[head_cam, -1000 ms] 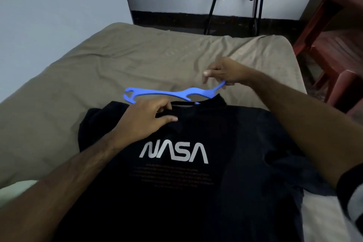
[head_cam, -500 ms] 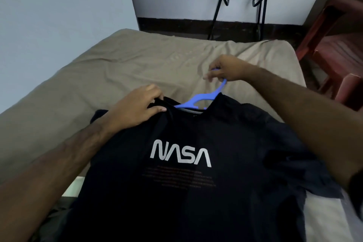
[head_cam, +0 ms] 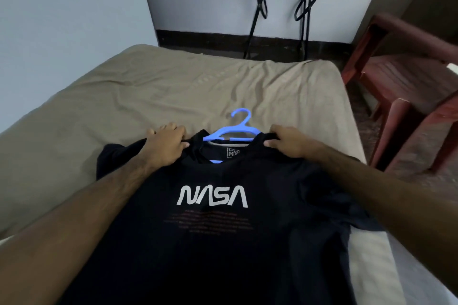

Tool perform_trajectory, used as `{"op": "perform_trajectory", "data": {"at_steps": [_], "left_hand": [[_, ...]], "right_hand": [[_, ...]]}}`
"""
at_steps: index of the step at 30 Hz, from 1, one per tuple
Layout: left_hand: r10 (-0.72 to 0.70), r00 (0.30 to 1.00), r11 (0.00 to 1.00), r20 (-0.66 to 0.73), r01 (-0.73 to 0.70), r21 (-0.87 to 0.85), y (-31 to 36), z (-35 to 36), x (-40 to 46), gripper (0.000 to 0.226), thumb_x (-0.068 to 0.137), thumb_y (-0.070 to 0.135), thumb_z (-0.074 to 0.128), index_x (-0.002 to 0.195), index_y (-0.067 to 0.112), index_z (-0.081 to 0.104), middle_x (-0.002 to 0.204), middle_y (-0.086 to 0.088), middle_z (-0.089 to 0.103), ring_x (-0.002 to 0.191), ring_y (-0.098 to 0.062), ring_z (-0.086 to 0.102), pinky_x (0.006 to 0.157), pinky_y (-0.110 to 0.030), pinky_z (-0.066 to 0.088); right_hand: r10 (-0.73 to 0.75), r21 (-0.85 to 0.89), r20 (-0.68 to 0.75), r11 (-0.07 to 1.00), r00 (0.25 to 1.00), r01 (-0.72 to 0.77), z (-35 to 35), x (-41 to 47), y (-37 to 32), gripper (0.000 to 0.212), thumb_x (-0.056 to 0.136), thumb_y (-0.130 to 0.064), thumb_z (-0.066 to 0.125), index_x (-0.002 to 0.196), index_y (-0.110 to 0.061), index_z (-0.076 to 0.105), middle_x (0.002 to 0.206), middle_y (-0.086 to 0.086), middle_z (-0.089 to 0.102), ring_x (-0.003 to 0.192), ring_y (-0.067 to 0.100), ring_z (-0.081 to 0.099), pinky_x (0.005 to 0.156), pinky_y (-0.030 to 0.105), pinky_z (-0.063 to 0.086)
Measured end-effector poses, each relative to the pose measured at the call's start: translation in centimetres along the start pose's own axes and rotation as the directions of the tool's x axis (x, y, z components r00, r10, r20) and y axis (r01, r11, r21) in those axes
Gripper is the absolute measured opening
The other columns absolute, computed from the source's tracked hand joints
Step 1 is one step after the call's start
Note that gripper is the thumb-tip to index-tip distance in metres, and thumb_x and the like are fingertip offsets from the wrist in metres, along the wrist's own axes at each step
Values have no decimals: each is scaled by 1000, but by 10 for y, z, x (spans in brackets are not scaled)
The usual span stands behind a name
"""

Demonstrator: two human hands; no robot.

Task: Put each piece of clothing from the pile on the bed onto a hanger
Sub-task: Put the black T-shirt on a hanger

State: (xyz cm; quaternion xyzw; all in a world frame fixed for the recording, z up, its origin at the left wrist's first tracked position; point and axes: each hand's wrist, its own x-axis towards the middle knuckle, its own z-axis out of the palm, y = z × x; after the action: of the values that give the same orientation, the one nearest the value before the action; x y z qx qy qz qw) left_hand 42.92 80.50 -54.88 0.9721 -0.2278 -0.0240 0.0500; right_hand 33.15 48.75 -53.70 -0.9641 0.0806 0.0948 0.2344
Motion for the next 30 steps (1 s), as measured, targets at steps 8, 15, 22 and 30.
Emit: {"op": "perform_trajectory", "data": {"at_steps": [8,15,22,30], "left_hand": [[234,950,933,-204,-279,-227,36,-152,-72,10,100,28,52,103,19,48,92,-2,62,88,-28,60,79,-41,45],[195,793,886,-578,-395,-244,69,-357,-209,17,104,39,46,100,26,56,82,11,58,83,-20,56,72,-36,39],[173,617,922,-768,-375,-93,81,-518,-340,9,103,38,46,95,33,47,97,8,60,89,-20,54,74,-36,37],[150,503,914,-851,-399,-75,65,-572,-432,10,99,41,52,102,32,55,100,12,62,92,-17,57,76,-35,38]], "right_hand": [[-211,111,-425,953,880,282,-123,-132,-74,20,86,-17,78,82,-19,58,82,-2,61,69,1,50,68,14,37],[-223,136,-678,899,701,417,-269,-299,-210,22,76,-14,86,78,-2,67,66,-17,66,59,-6,52,66,14,44],[-255,-23,-851,891,459,454,-350,-458,-292,11,82,-10,80,76,-16,73,75,-10,71,64,-5,60,70,15,49],[-386,-48,-722,856,575,515,-375,-551,-338,24,95,-33,69,100,-11,74,100,7,76,88,11,66,82,27,49]]}}
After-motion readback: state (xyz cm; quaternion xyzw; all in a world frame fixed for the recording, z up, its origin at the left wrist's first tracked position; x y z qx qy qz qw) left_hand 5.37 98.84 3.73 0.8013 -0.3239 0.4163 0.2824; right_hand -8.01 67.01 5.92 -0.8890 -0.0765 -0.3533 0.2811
